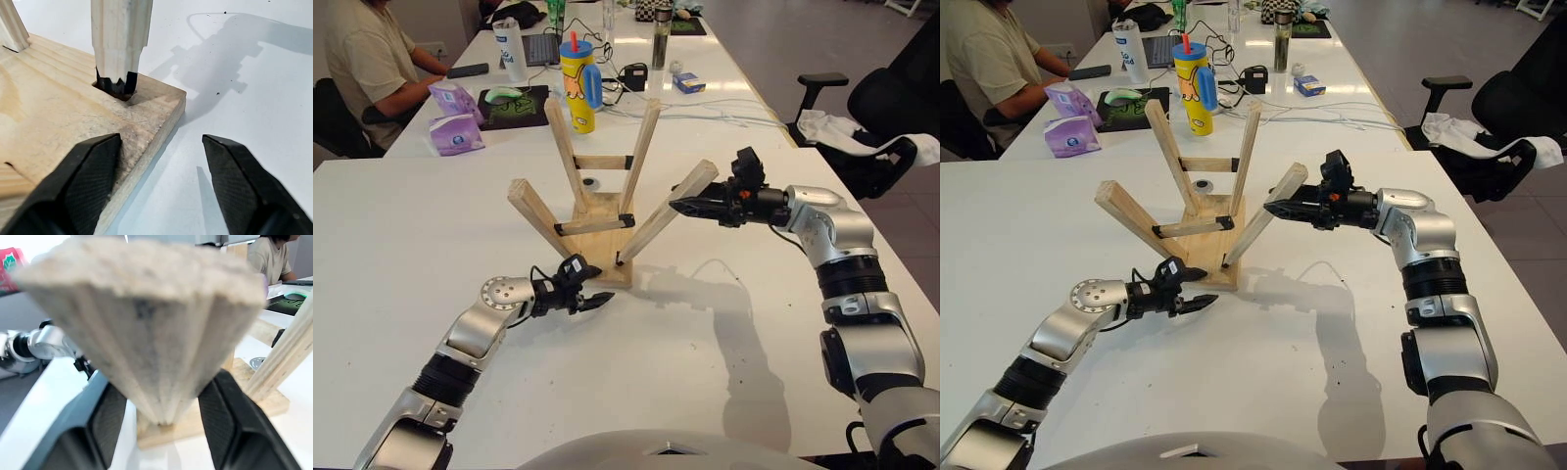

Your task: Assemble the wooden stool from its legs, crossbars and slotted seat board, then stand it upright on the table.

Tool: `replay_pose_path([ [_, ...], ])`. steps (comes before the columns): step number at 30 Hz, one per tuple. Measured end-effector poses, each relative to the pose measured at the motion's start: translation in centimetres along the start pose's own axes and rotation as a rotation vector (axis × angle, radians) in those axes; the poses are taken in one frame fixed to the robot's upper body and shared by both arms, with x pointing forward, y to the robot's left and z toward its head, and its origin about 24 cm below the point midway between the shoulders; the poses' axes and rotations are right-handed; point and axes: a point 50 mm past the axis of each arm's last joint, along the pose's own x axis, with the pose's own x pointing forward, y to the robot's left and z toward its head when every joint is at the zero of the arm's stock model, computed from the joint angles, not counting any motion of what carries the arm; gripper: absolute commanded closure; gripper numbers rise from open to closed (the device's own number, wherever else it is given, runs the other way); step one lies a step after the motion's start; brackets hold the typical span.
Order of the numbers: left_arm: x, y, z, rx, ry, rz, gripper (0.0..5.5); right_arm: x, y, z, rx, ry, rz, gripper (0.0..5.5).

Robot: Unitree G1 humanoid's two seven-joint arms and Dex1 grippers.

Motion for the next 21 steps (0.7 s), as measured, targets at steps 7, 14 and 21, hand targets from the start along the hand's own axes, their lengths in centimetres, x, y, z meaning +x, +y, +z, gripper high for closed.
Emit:
replay_pose_path([
  [7,0.0,0.1,-0.1,0.009,0.005,0.0,2.39,1.4,-0.2,1.5,-0.149,0.125,0.062,3.45],
  [14,0.1,0.1,-0.2,0.011,0.007,0.012,2.39,3.3,0.4,3.1,-0.25,0.249,0.121,3.45],
  [21,0.3,0.1,-0.3,0.016,0.003,0.018,2.39,5.3,0.8,2.3,-0.242,0.267,0.107,3.45],
])
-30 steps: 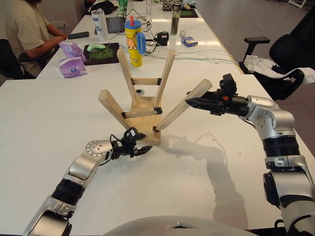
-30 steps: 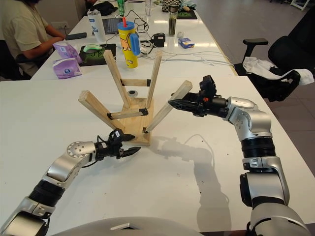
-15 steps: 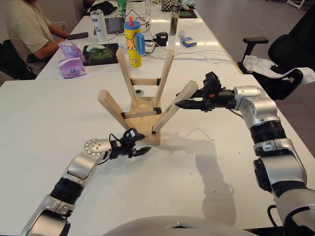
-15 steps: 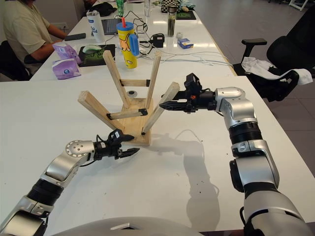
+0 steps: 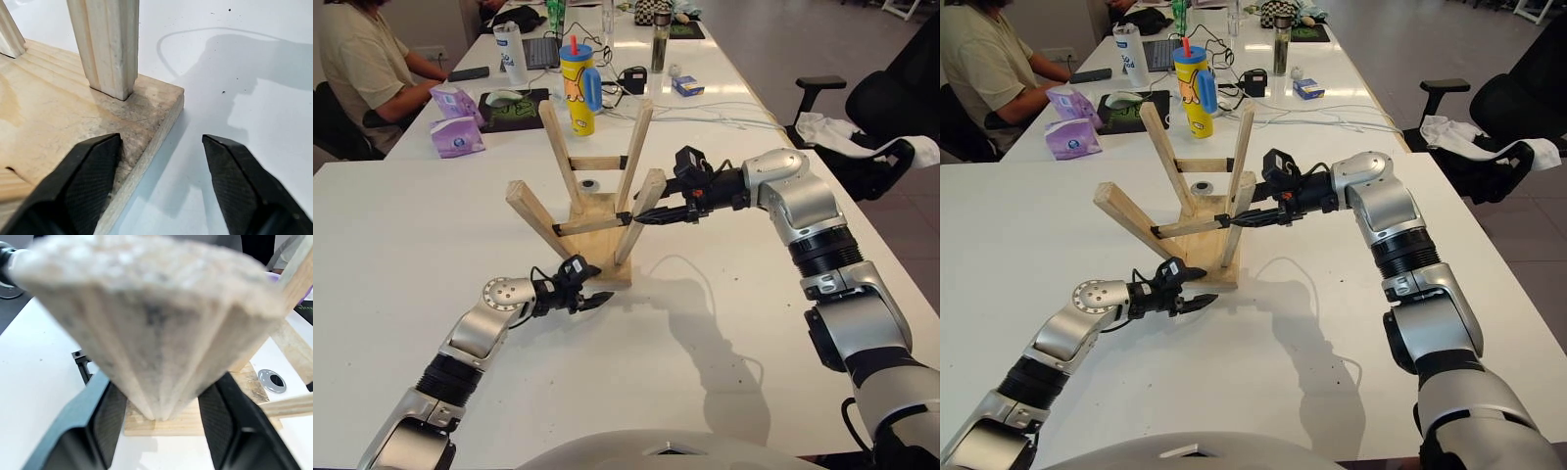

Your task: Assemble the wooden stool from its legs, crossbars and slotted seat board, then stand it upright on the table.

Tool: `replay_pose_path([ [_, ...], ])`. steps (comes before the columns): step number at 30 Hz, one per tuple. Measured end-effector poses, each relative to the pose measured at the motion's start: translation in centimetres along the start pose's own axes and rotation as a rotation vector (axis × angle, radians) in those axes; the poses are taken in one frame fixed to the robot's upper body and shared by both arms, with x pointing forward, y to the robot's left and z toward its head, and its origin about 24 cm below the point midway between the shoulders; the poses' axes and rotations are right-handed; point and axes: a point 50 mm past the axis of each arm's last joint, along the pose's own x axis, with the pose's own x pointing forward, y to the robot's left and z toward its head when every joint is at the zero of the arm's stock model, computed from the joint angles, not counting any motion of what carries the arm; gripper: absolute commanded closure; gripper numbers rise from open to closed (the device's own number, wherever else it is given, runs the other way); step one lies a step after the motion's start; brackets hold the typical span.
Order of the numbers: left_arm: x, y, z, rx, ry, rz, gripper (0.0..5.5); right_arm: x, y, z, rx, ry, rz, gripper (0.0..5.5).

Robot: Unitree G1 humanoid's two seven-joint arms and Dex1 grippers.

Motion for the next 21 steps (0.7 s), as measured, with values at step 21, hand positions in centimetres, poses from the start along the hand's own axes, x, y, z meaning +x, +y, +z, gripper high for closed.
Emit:
replay_pose_path([
  [21,-4.8,-3.7,9.4,0.627,-0.653,0.58,2.39,1.5,-0.4,1.4,-0.013,0.078,-0.014,3.45],
])
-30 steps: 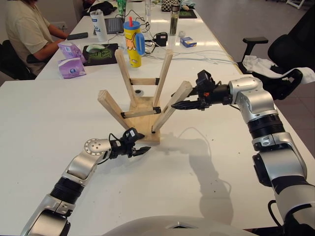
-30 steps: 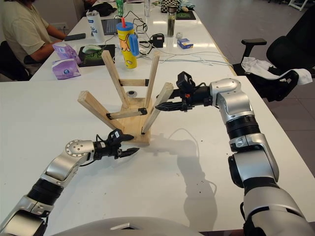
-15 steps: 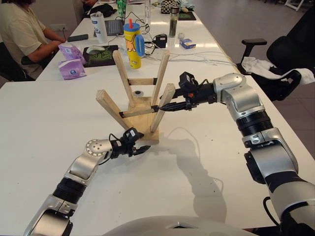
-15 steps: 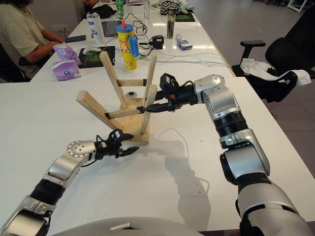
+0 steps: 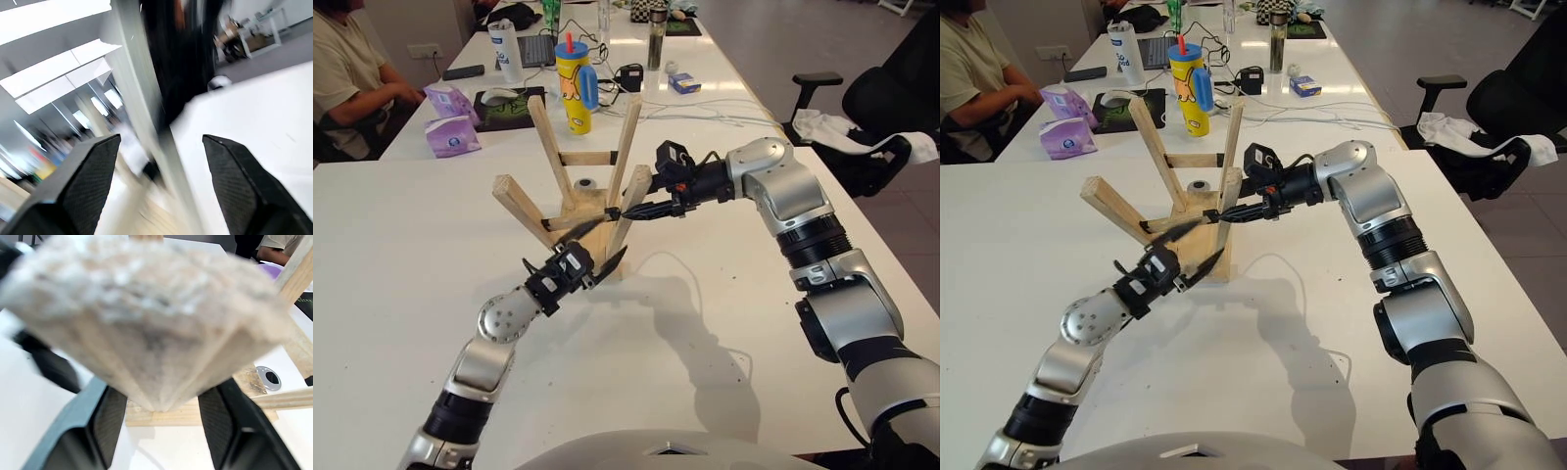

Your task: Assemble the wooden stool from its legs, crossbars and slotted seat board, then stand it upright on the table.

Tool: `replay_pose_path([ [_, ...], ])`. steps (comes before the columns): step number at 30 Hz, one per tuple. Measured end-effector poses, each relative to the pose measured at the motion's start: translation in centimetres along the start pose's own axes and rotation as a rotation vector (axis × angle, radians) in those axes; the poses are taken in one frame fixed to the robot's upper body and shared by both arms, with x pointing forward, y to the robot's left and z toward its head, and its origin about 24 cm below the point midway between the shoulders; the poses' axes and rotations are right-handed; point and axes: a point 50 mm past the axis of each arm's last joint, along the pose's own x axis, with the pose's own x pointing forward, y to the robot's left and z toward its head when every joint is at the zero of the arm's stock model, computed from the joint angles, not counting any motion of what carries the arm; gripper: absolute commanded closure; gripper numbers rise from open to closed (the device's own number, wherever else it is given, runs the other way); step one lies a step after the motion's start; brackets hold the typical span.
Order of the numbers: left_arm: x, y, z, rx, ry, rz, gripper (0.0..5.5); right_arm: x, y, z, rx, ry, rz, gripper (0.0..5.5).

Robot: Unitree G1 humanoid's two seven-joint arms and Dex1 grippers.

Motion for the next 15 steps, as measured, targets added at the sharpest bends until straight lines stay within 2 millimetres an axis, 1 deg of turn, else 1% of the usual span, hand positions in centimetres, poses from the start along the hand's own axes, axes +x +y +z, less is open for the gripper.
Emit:
replay_pose_path([
  [2,0.4,1.5,1.1,0.183,-0.017,0.099,2.39,0.0,0.0,0.0,0.001,0.001,-0.001,3.45],
  [3,0.9,2.3,1.4,0.277,-0.001,0.143,2.39,0.0,0.0,0.1,0.0,0.002,-0.002,3.45],
  [4,1.2,2.9,1.5,0.335,0.011,0.167,2.39,0.0,-0.1,0.1,0.0,0.002,-0.003,3.45],
  [5,2.2,4.2,1.8,0.442,0.036,0.227,2.39,0.0,-0.1,0.1,0.002,0.006,-0.002,3.45],
  [6,2.9,5.0,2.0,0.507,0.056,0.26,2.39,0.1,-0.1,0.1,0.001,0.009,-0.001,3.45],
  [7,3.7,5.7,2.0,0.562,0.082,0.274,2.39,0.2,-0.2,0.1,0.001,0.013,0.001,3.45],
  [8,4.3,5.7,1.4,0.59,0.132,0.253,2.39,0.2,-0.2,0.1,0.004,0.016,0.002,3.45],
  [9,4.8,4.9,-0.2,0.592,0.221,0.179,2.39,0.3,-0.2,0.1,0.004,0.016,0.003,3.45],
  [10,4.6,3.4,-2.4,0.557,0.328,0.074,2.39,0.4,-0.3,0.3,-0.001,0.015,0.005,3.45],
  [11,4.1,1.8,-4.0,0.538,0.414,-0.021,2.39,0.4,-0.3,0.3,-0.001,0.014,0.005,3.45],
  [12,3.9,0.8,-4.8,0.535,0.455,-0.066,2.39,0.4,-0.3,0.2,-0.002,0.017,0.004,3.45],
  [15,3.9,0.3,-4.9,0.586,0.481,-0.104,2.39,0.8,-0.5,-0.1,0.006,0.028,0.006,3.45],
])
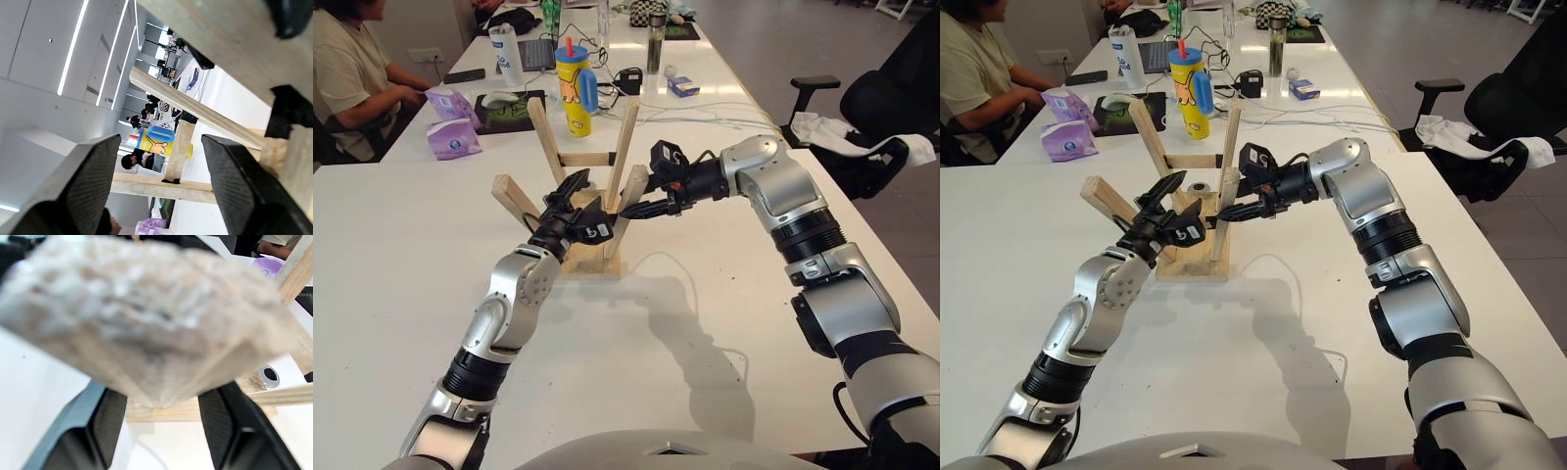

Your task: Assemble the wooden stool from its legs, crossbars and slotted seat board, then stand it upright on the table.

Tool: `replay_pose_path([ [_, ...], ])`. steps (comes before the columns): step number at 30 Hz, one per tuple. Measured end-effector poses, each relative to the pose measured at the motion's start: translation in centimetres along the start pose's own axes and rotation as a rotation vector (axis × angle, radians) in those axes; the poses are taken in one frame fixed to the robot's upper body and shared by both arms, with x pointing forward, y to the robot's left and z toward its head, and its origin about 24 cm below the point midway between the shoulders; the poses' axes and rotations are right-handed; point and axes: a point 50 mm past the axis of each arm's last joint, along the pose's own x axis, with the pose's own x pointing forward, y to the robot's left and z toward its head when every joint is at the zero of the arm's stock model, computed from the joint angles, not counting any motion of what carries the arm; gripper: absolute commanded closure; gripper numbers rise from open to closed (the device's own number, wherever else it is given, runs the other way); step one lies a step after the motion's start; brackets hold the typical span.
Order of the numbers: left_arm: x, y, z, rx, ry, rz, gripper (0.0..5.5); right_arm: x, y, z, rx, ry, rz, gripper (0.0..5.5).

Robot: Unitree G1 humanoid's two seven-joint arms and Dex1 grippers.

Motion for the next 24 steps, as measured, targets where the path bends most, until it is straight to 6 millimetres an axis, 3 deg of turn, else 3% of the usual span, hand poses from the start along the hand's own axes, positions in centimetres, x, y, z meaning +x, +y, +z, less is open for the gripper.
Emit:
replay_pose_path([
  [3,-0.2,-0.3,0.0,-0.027,0.007,-0.003,2.39,0.2,-0.1,-0.3,0.004,0.011,-0.004,3.45],
  [6,-0.5,0.2,0.1,-0.294,-0.02,0.096,2.39,0.3,0.0,-0.3,-0.01,-0.014,-0.009,3.45],
  [8,-1.1,2.6,1.3,-0.429,-0.141,0.26,2.39,0.6,0.0,-0.2,-0.016,-0.05,-0.016,3.45],
  [10,-3.1,6.3,2.2,-0.498,-0.294,0.467,2.39,0.7,0.1,-0.4,-0.002,-0.082,-0.022,3.45],
  [11,-4.1,6.6,2.2,-0.535,-0.334,0.49,2.39,0.8,0.1,-0.5,0.008,-0.093,-0.027,3.45],
  [13,-5.1,5.0,1.5,-0.613,-0.321,0.436,2.39,0.8,0.1,-0.5,0.012,-0.102,-0.029,3.45],
  [17,-8.4,-0.3,-1.1,-0.731,-0.196,0.24,2.39,0.6,0.1,-0.8,0.03,-0.136,-0.041,3.45],
  [18,-9.1,-1.7,-1.4,-0.732,-0.182,0.175,2.39,0.5,0.1,-0.9,0.03,-0.146,-0.048,3.09],
  [22,-9.1,-4.8,-2.6,-0.765,-0.099,0.04,2.39,0.4,0.2,-2.7,0.069,-0.119,-0.085,2.5],
  [24,-8.7,-6.4,-3.5,-0.814,-0.014,-0.02,2.39,0.5,0.4,-3.5,0.081,-0.092,-0.089,2.5],
])
